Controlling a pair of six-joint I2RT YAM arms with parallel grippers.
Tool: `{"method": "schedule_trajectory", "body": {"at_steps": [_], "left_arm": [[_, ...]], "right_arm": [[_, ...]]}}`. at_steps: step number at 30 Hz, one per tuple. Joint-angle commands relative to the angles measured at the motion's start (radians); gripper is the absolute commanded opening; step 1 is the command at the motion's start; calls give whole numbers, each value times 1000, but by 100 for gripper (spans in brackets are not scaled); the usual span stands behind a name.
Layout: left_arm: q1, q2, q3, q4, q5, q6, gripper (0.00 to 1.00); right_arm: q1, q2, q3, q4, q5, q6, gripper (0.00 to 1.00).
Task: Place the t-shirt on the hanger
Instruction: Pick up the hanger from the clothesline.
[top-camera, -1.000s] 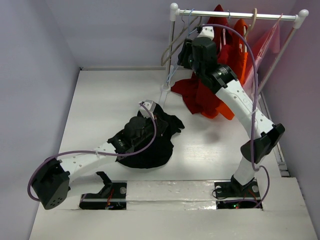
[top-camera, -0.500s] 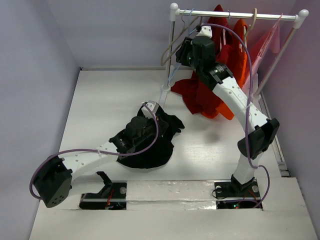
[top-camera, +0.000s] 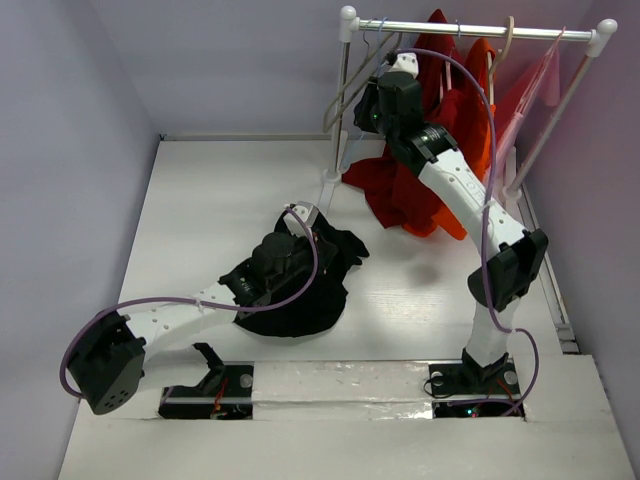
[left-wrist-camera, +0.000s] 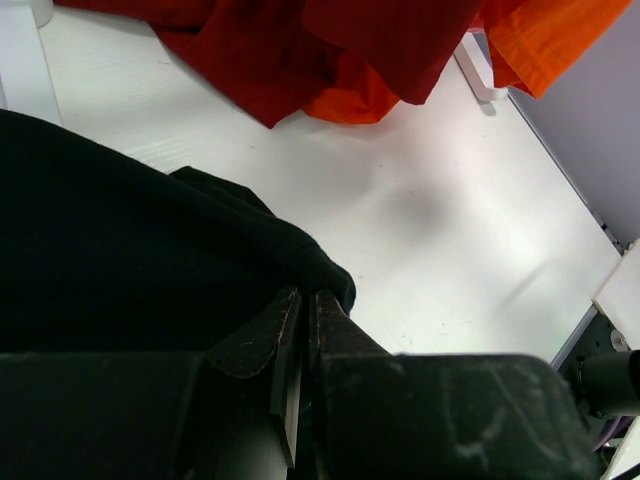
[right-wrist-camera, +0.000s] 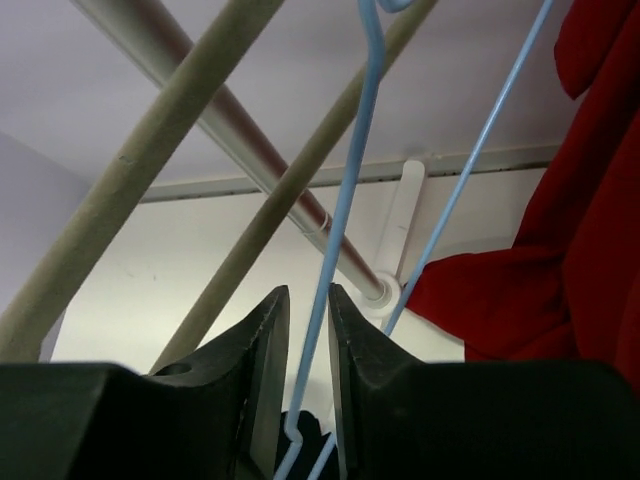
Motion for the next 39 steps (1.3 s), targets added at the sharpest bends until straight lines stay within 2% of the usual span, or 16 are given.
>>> {"method": "schedule_trajectory", "body": {"at_steps": [1, 10, 14, 27, 32, 39], "left_arm": [[5, -7, -6, 67, 9, 10, 0], [5, -1, -9, 76, 12, 9, 0], [5, -4, -14, 76, 12, 7, 0], [5, -7, -21, 88, 2, 6, 0], [5, -22, -30, 90, -14, 6, 0], [5, -29, -14, 81, -24, 1, 0]], "right_arm": [[-9, -56, -46, 52, 17, -5, 27], [-9, -96, -74, 51, 17, -7, 13], [-9, -129, -100, 62, -3, -7, 0], [-9, -257, -189, 98, 8, -7, 0], [-9, -329, -343, 131, -7, 12, 0], [-9, -511, -583, 201, -85, 41, 0]]}}
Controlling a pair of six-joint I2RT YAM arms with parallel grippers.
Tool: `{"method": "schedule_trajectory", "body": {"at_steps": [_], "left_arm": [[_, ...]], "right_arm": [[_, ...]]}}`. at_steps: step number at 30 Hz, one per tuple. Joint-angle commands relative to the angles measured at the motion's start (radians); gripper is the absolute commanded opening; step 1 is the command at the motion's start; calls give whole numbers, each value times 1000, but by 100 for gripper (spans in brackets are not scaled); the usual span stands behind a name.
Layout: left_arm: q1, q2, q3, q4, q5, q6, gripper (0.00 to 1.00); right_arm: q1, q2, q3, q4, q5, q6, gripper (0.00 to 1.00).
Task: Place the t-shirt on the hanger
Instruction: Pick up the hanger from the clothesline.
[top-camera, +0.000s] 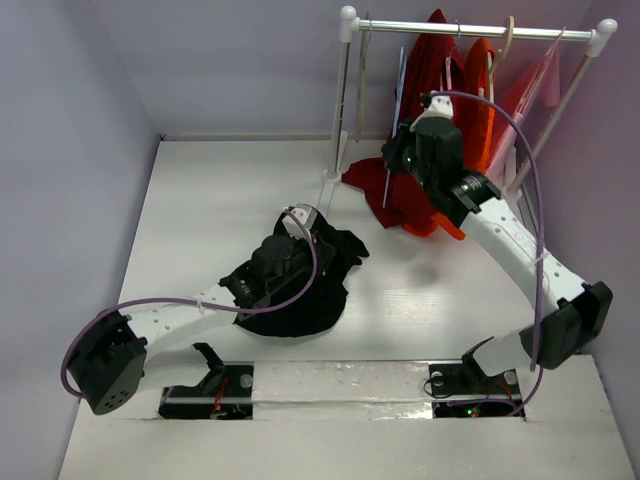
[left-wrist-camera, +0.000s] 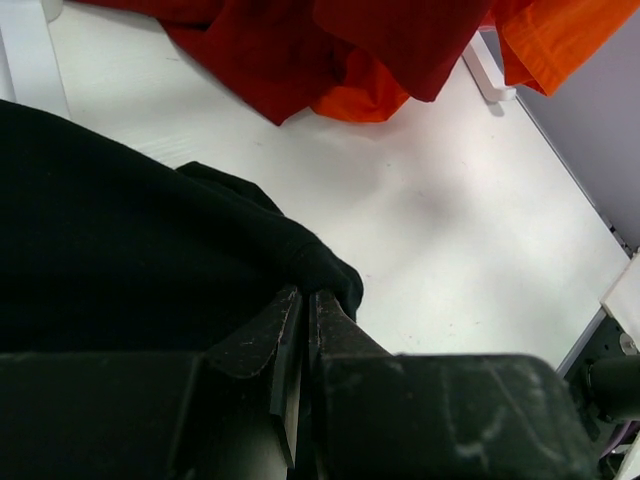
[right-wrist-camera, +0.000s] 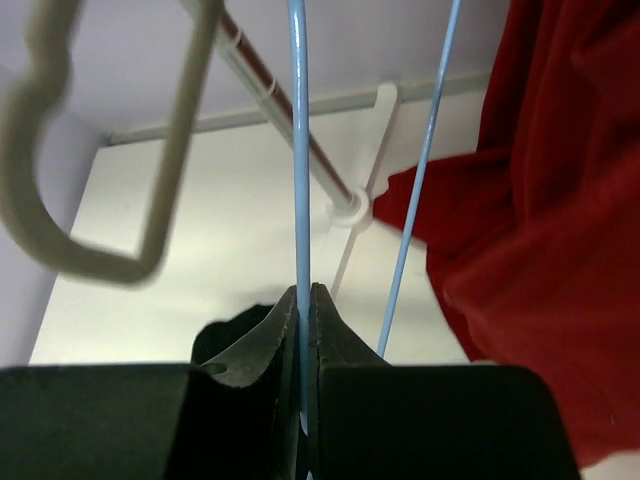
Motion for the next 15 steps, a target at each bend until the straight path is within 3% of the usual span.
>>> {"method": "schedule_trajectory", "body": {"at_steps": [1, 8, 15], "left_arm": [[5, -27, 21, 50, -9, 0, 0], [32, -9, 59, 53, -6, -21, 0], [117, 52, 122, 17, 23, -30, 0]], "right_arm": [[-5, -134, -112, 110, -65, 25, 0], [21, -326, -378, 105, -269, 103, 0], [85, -590, -583, -31, -511, 76, 0]]}}
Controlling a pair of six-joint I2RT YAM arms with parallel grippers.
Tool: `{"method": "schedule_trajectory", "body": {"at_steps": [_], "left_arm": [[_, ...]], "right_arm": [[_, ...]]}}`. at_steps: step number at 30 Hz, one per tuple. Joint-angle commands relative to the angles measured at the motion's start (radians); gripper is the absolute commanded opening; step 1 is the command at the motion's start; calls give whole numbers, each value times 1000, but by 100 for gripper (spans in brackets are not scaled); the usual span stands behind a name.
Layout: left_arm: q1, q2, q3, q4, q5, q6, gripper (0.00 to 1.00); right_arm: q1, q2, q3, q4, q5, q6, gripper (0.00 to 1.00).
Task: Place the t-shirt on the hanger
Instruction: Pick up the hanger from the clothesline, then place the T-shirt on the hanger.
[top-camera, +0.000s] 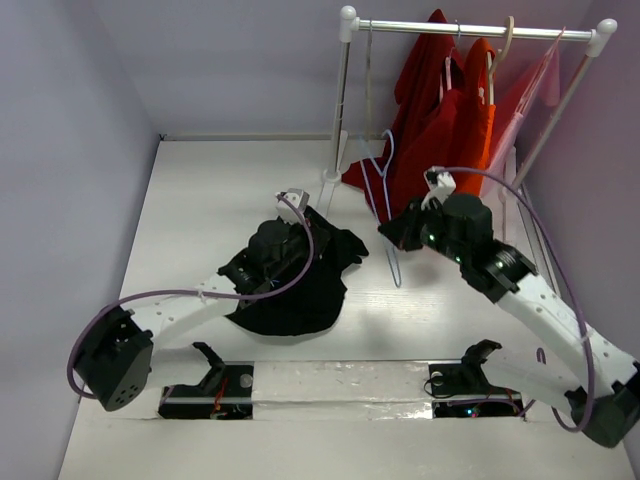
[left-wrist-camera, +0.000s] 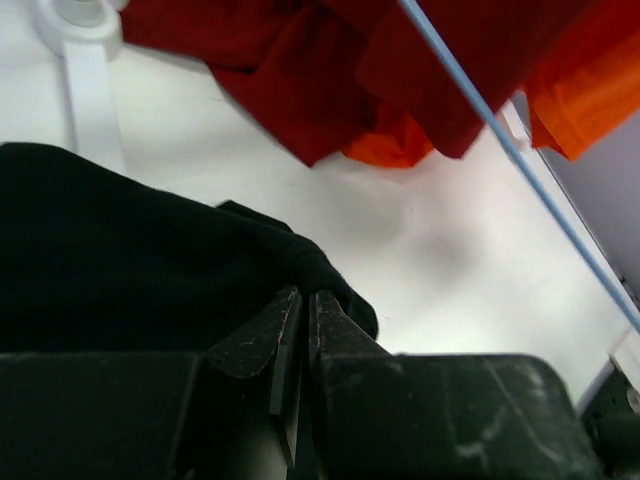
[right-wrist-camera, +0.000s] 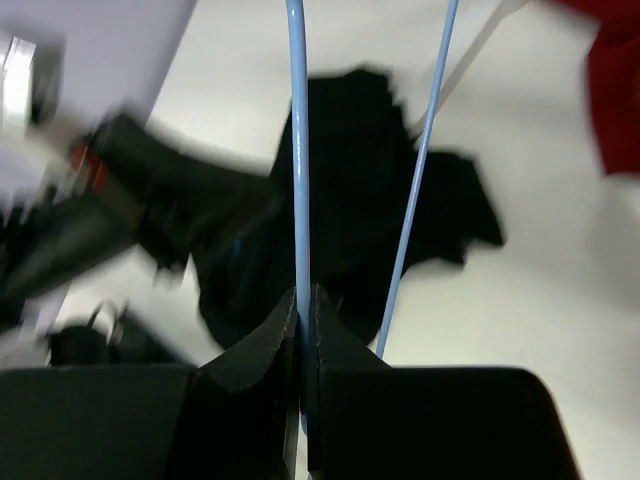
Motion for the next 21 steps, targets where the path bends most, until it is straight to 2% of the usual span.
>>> {"method": "schedule_trajectory", "body": {"at_steps": [1, 5, 12, 17, 21], "left_arm": [[47, 23, 61, 34, 15, -15, 0], [108, 76, 110, 33, 61, -24, 0], [173, 190, 193, 16, 89, -24, 0], [182, 237, 251, 5, 95, -36, 0], [182, 239, 282, -12, 89, -44, 0]], "right_arm": [[11, -150, -66, -42, -200, -4, 0], [20, -266, -129, -124, -341, -12, 0], [20, -387, -100, -284, -476, -66, 0], [20, -407, -128, -326, -527, -70, 0], [20, -364, -165, -327, -535, -78, 0]]}}
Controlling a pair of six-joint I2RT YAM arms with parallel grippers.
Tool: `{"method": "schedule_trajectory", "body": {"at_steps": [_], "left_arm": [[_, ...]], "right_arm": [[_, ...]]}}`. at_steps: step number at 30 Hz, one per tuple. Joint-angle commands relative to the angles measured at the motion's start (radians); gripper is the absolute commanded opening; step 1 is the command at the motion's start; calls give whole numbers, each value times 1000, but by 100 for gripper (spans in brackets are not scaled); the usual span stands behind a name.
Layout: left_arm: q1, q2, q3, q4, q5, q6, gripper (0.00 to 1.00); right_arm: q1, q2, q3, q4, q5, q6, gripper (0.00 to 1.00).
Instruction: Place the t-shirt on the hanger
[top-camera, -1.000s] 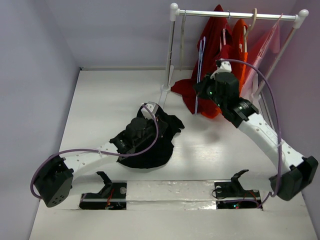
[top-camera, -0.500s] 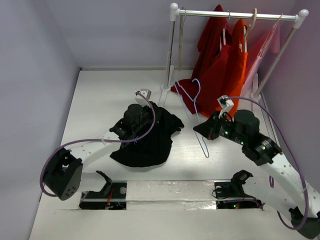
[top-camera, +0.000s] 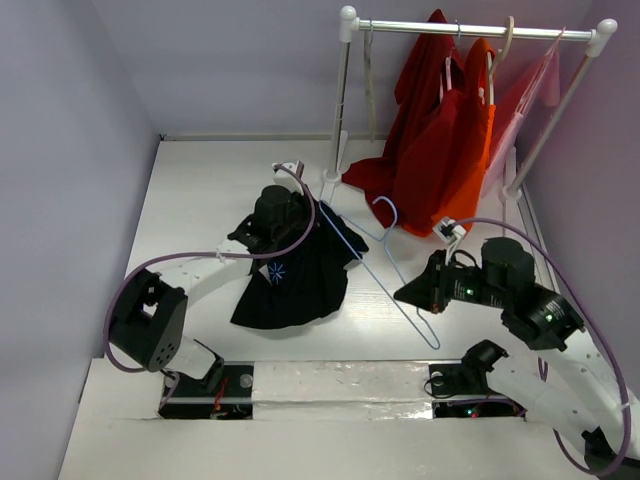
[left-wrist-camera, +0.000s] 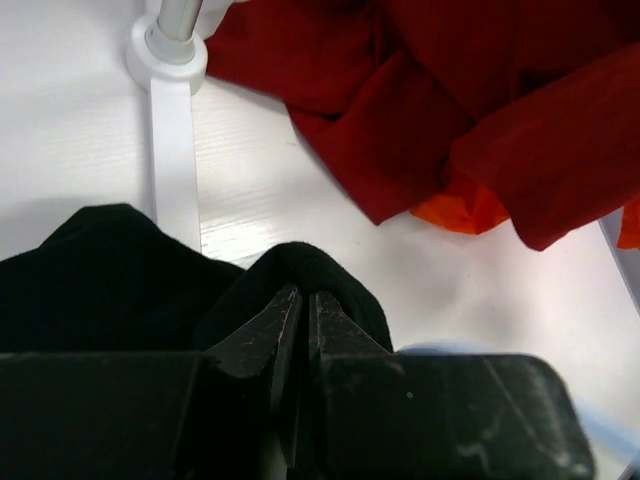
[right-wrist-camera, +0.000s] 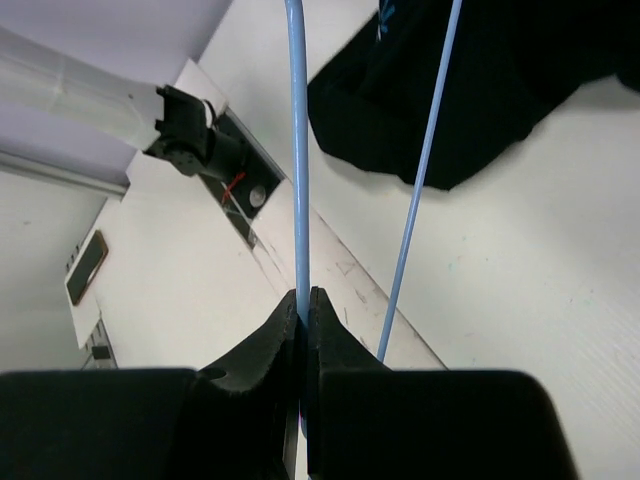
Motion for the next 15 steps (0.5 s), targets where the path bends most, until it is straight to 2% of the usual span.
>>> {"method": "schedule_trajectory", "body": {"at_steps": [1, 7, 15], "left_arm": [[3, -22, 68, 31, 10, -15, 0], [12, -54, 84, -6, -25, 3, 0], [12, -111, 42, 13, 2, -15, 0]], "right_arm": [[7, 29, -41, 4, -53, -19, 0], [7, 2, -33, -4, 2, -16, 0], [7, 32, -39, 39, 53, -7, 0]]}}
